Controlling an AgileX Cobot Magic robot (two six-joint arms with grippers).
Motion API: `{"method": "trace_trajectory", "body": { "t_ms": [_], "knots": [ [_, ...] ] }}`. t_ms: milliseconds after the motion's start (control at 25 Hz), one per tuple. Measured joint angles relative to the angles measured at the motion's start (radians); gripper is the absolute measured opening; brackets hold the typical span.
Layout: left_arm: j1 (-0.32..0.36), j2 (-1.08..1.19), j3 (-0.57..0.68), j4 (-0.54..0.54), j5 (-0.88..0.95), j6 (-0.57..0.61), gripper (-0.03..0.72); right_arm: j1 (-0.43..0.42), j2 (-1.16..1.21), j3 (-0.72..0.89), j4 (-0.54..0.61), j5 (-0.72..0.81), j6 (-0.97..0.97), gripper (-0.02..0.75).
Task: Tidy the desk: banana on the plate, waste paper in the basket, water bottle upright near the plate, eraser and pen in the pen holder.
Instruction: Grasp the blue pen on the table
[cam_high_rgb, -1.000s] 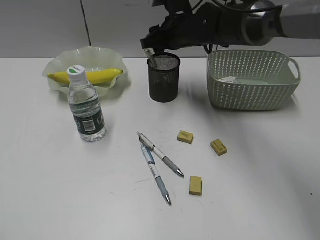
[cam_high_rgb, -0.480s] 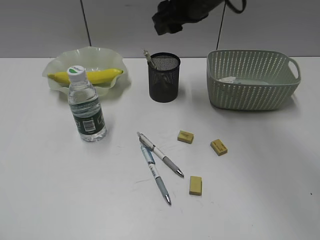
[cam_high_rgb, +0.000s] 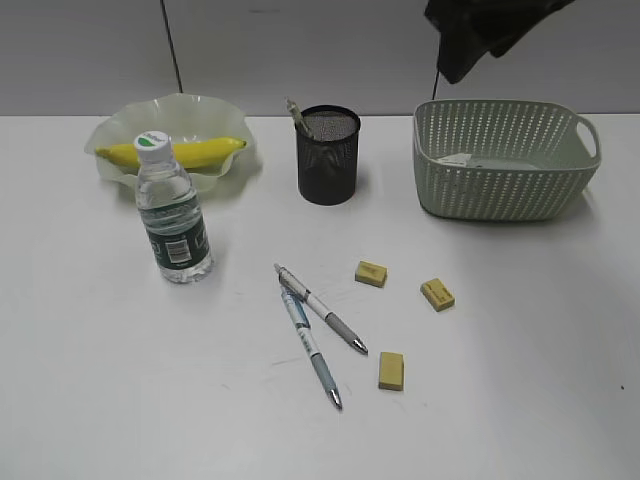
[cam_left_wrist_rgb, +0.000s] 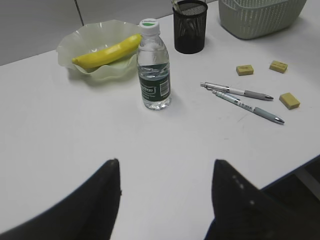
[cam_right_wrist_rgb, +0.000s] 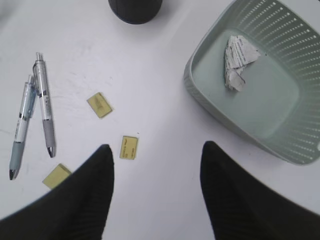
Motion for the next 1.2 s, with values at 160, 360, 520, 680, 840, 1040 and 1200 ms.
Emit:
{"method": "trace_trajectory", "body": {
  "t_ms": [160, 360, 520, 680, 840, 1040, 1200],
  "knots": [
    [0.000, 0.000, 0.000, 0.000, 0.000, 0.000, 0.435, 0.000, -0.121, 0.064, 0.026, 0.021, 0.010, 0.443],
    [0.000, 0.000, 0.000, 0.000, 0.000, 0.000, 0.435, 0.000, -0.335, 0.231, 0.054, 0.023, 0.014, 0.441],
    [0.000, 0.000, 0.000, -0.003, 0.000, 0.000, 0.435, 0.000, -0.548, 0.426, 0.054, 0.024, 0.016, 0.441],
    [0.000, 0.000, 0.000, -0.001, 0.000, 0.000, 0.435, 0.000, -0.767, 0.630, 0.054, 0.026, 0.017, 0.440],
    [0.000, 0.000, 0.000, 0.000, 0.000, 0.000, 0.435, 0.000, -1.009, 0.849, 0.054, 0.028, 0.017, 0.440],
    [0.000, 0.000, 0.000, 0.002, 0.000, 0.000, 0.435, 0.000, -1.275, 1.094, 0.054, -0.024, 0.018, 0.438],
    [0.000, 0.000, 0.000, 0.004, -0.001, 0.000, 0.435, 0.000, -1.514, 1.236, 0.054, -0.102, 0.019, 0.438]
  ]
}}
